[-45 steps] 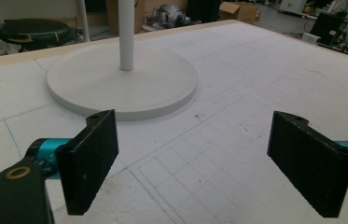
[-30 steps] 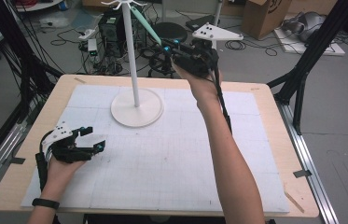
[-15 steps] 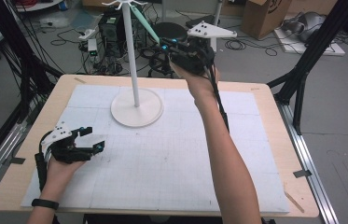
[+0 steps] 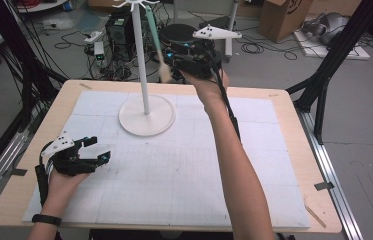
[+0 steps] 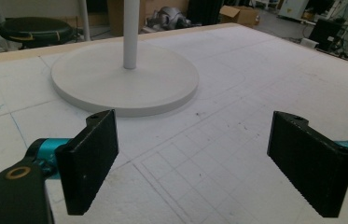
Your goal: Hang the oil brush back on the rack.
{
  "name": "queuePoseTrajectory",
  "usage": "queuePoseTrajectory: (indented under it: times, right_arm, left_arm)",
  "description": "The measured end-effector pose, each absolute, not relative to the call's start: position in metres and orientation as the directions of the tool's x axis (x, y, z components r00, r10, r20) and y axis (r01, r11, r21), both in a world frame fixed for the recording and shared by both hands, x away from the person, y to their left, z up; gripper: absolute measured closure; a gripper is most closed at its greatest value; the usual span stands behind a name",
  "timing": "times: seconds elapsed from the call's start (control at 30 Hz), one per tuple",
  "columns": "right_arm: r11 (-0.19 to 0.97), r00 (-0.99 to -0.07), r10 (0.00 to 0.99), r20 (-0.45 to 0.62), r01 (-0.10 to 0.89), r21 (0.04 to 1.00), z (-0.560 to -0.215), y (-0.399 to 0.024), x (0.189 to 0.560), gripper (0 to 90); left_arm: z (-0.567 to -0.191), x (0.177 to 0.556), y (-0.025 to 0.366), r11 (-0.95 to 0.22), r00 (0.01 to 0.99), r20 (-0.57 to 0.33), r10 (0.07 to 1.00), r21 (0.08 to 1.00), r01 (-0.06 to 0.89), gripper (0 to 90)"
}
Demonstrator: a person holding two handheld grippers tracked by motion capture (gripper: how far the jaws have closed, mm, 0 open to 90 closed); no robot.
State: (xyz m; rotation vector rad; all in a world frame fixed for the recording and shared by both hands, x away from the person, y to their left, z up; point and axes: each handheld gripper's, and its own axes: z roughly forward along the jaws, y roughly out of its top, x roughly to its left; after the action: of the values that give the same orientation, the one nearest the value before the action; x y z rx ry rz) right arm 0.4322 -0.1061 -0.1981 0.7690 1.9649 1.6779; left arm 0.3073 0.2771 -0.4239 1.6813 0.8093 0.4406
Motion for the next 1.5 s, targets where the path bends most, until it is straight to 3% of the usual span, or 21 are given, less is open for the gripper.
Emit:
queuePoseTrajectory:
  times: [0.4,0.67,1.1,1.5]
  right_arm:
    - [0.148,-0.774,0.633,0.013,0.138,0.979,-0.231,-0.161,0.405,41.3]
    - [0.166,-0.758,0.652,0.040,0.194,0.967,-0.285,-0.224,0.375,32.2]
    - [0.100,-0.684,0.714,0.149,0.310,0.945,-0.385,-0.308,0.326,15.9]
    - [0.118,-0.611,0.778,0.146,0.371,0.921,-0.421,-0.332,0.310,15.0]
  left_arm:
    - [-0.424,0.307,0.280,-0.105,0.684,-0.124,0.719,0.954,0.282,16.9]
    - [-0.426,0.307,0.280,-0.122,0.672,-0.120,0.731,0.946,0.301,16.9]
    - [-0.426,0.309,0.282,-0.104,0.648,-0.123,0.751,0.948,0.300,16.9]
    - [-0.427,0.307,0.285,-0.113,0.644,-0.113,0.756,0.948,0.298,16.8]
